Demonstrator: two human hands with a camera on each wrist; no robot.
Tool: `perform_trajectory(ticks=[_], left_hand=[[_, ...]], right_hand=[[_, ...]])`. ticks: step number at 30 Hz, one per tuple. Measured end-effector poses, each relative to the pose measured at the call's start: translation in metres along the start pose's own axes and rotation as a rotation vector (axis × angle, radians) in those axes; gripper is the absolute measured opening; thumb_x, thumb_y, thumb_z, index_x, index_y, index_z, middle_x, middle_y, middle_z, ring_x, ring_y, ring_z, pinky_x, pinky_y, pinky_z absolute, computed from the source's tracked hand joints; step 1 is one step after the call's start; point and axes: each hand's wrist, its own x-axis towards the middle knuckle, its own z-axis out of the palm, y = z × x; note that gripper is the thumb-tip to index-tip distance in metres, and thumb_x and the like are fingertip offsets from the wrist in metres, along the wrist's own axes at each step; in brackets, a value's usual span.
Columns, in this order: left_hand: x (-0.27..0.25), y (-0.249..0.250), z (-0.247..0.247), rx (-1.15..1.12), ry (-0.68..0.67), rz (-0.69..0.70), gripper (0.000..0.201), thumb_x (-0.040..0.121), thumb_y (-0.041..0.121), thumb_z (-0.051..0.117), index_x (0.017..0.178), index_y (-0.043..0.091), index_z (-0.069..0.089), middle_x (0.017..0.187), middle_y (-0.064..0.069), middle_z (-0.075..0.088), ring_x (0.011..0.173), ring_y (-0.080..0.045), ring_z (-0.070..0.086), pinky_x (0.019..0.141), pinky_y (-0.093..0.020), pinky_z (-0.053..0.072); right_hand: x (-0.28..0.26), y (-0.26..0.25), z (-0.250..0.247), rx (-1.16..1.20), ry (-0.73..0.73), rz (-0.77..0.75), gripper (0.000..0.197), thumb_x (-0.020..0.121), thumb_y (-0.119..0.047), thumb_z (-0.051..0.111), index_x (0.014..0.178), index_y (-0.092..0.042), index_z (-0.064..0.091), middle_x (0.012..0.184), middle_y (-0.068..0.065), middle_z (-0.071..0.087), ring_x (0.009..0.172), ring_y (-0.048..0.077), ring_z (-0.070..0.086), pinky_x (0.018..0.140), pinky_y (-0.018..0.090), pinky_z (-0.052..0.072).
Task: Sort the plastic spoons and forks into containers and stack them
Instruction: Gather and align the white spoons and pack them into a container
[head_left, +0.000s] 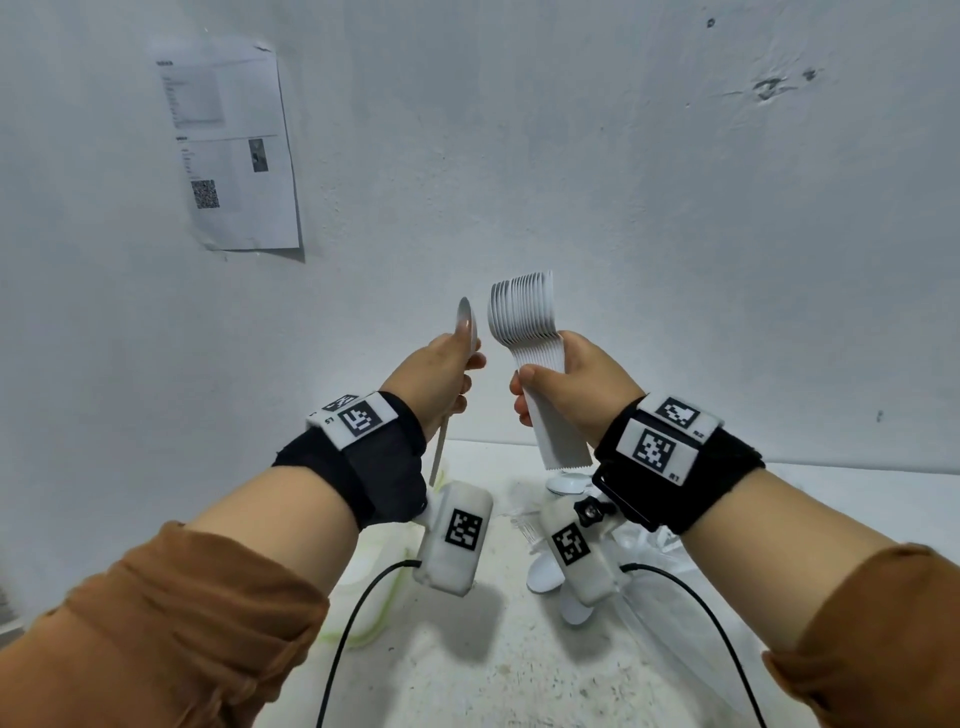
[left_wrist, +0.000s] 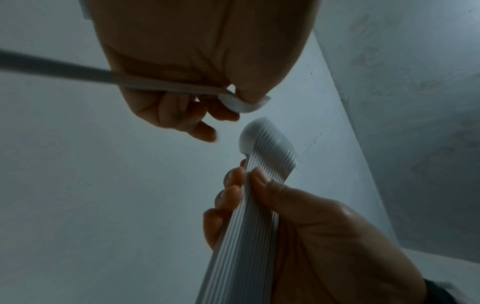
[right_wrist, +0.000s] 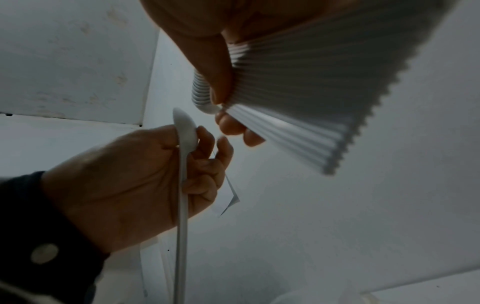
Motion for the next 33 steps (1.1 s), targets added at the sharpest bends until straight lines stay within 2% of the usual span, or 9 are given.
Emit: perform_trajectory(ticks=[3, 5, 9, 12, 16, 21, 26, 30, 33], left_hand=[[0.001, -0.004, -0.001, 0.034, 0.019, 0.025, 0.036, 0.102, 0.036, 0.027, 0.079, 0.012, 0.041, 0.054, 0.006, 0.046, 0.053, -0.014, 0.035, 0.054, -0.024, 0.031], [-0.002, -0.004, -0.002, 0.002, 0.023, 0.003, 0.03, 0.101, 0.026, 0.029, 0.075, 0.013, 0.036, 0.048, 0.008, 0.038, 0.05, -0.013, 0.032, 0.05, -0.023, 0.027], [-0.007, -0.003, -0.005, -0.073, 0.026, -0.034, 0.02, 0.094, 0.009, 0.038, 0.075, 0.014, 0.042, 0.066, 0.0, 0.043, 0.057, -0.013, 0.035, 0.054, -0.023, 0.027], [-0.01, -0.002, -0.007, 0.003, 0.001, 0.001, 0.019, 0.092, 0.004, 0.043, 0.079, 0.013, 0.051, 0.074, -0.001, 0.045, 0.065, -0.013, 0.041, 0.06, -0.024, 0.033], [-0.013, 0.002, -0.01, 0.017, -0.027, 0.081, 0.012, 0.097, 0.004, 0.042, 0.101, 0.012, 0.051, 0.083, 0.002, 0.048, 0.075, -0.011, 0.048, 0.072, -0.022, 0.046], [-0.012, 0.005, -0.017, 0.015, -0.067, 0.153, 0.023, 0.095, 0.001, 0.045, 0.117, 0.007, 0.05, 0.093, -0.004, 0.056, 0.081, -0.013, 0.058, 0.083, -0.024, 0.053], [-0.007, 0.007, -0.031, 0.042, -0.08, 0.21, 0.019, 0.094, 0.0, 0.049, 0.111, 0.005, 0.055, 0.089, -0.005, 0.058, 0.076, -0.013, 0.062, 0.081, -0.023, 0.055], [0.0, 0.007, -0.046, 0.039, -0.119, 0.232, 0.019, 0.092, -0.002, 0.051, 0.11, 0.003, 0.056, 0.086, -0.006, 0.058, 0.076, -0.017, 0.061, 0.084, -0.027, 0.054], [0.002, 0.008, -0.06, 0.027, -0.123, 0.251, 0.018, 0.093, -0.004, 0.048, 0.104, 0.007, 0.057, 0.08, -0.005, 0.056, 0.073, -0.014, 0.06, 0.076, -0.019, 0.056]], right_hand=[[-0.003, 0.002, 0.001, 0.038, -0.026, -0.012, 0.012, 0.091, -0.001, 0.048, 0.102, -0.004, 0.047, 0.072, 0.008, 0.059, 0.06, 0.023, 0.056, 0.069, 0.042, 0.051], [-0.004, 0.004, 0.002, 0.055, -0.043, -0.01, 0.01, 0.09, -0.001, 0.048, 0.096, -0.008, 0.047, 0.071, 0.008, 0.059, 0.06, 0.023, 0.056, 0.069, 0.043, 0.051], [-0.007, 0.004, 0.004, 0.051, -0.086, -0.014, 0.011, 0.09, -0.001, 0.049, 0.098, -0.008, 0.047, 0.074, 0.008, 0.06, 0.061, 0.022, 0.057, 0.067, 0.041, 0.051], [-0.006, 0.001, 0.005, 0.037, -0.109, -0.03, 0.014, 0.091, 0.0, 0.048, 0.092, -0.014, 0.047, 0.074, 0.007, 0.061, 0.06, 0.02, 0.057, 0.066, 0.04, 0.05], [-0.005, -0.007, 0.008, 0.016, -0.128, -0.049, 0.015, 0.091, -0.001, 0.049, 0.092, -0.016, 0.049, 0.074, 0.006, 0.062, 0.062, 0.02, 0.058, 0.072, 0.043, 0.053], [-0.001, -0.016, 0.019, -0.085, -0.113, -0.084, 0.014, 0.09, -0.003, 0.051, 0.103, -0.008, 0.05, 0.076, 0.005, 0.063, 0.066, 0.019, 0.062, 0.073, 0.043, 0.054], [0.006, -0.023, 0.03, -0.205, -0.055, -0.102, 0.019, 0.09, -0.011, 0.054, 0.108, -0.008, 0.049, 0.095, 0.016, 0.065, 0.086, 0.034, 0.067, 0.078, 0.05, 0.055], [0.012, -0.029, 0.041, -0.228, -0.073, -0.141, 0.02, 0.091, -0.012, 0.055, 0.109, -0.006, 0.05, 0.093, 0.013, 0.068, 0.085, 0.027, 0.069, 0.085, 0.044, 0.054], [0.015, -0.032, 0.051, -0.197, -0.101, -0.137, 0.013, 0.092, -0.007, 0.051, 0.105, -0.008, 0.051, 0.087, 0.009, 0.067, 0.081, 0.026, 0.069, 0.082, 0.042, 0.055]])
